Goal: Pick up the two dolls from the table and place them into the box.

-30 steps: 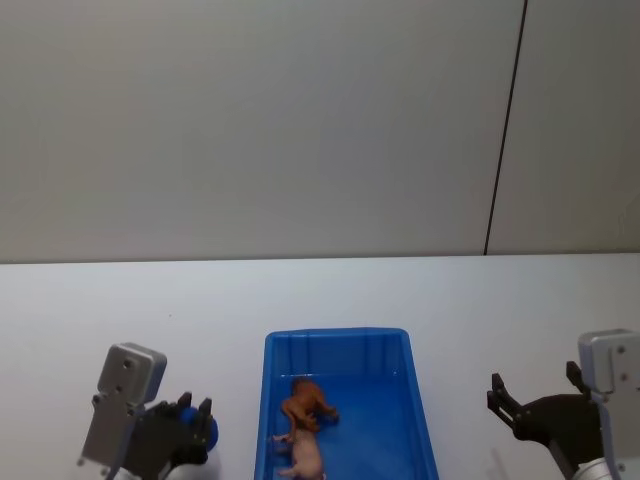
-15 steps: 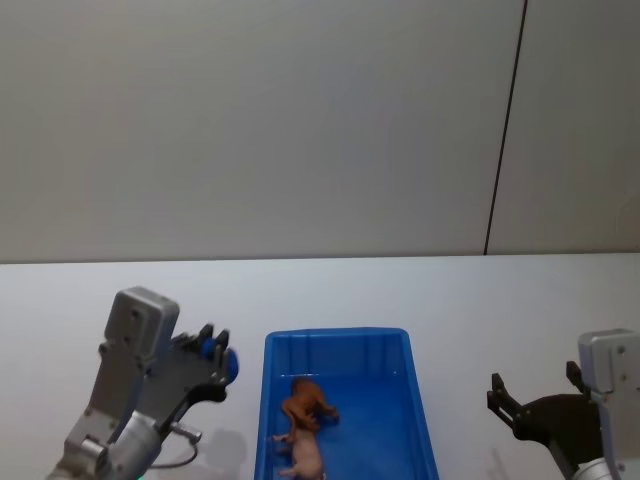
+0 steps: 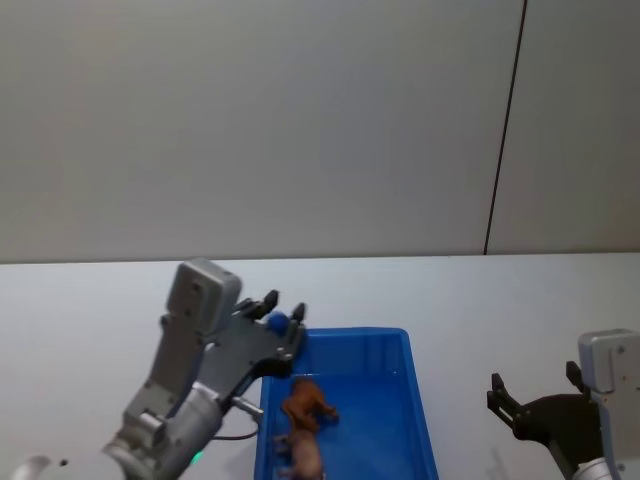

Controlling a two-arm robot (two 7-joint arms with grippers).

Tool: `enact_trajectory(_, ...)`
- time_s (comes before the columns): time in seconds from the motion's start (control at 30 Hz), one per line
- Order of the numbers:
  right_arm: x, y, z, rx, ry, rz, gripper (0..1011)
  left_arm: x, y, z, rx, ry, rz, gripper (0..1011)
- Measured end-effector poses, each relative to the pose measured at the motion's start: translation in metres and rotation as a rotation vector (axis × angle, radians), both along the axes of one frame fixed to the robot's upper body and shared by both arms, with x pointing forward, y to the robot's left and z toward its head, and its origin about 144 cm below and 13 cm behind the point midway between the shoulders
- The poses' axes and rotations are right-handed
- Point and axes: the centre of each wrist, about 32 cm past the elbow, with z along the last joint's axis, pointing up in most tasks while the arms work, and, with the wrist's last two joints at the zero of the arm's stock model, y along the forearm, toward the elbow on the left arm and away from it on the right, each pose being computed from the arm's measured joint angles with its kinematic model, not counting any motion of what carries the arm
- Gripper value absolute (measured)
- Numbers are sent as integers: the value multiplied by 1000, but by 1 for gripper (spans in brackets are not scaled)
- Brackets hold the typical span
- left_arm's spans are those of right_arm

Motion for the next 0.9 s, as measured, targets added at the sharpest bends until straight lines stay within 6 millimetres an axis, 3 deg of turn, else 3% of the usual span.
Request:
enact_trajectory(0.07, 0, 0, 0, 0, 0, 0, 1001, 0, -9, 2, -6, 4, -16, 411)
enact_trajectory(0.1, 0, 0, 0, 0, 0, 0, 1001, 0, -9, 2, -6, 4, -16, 411)
enact_trajectory(0.3, 0, 0, 0, 0, 0, 0, 1001, -1, -23, 5, -12, 11, -37, 639)
enact_trajectory(0.63, 0, 0, 0, 0, 0, 0, 1001, -2, -36, 8, -19, 16, -56, 938)
enact_trajectory(0.77, 0, 0, 0, 0, 0, 0, 1001, -2, -38, 9, -20, 17, -60, 1003)
enact_trajectory(0.9, 0, 0, 0, 0, 0, 0, 1001, -2, -40, 9, -21, 18, -63, 1003)
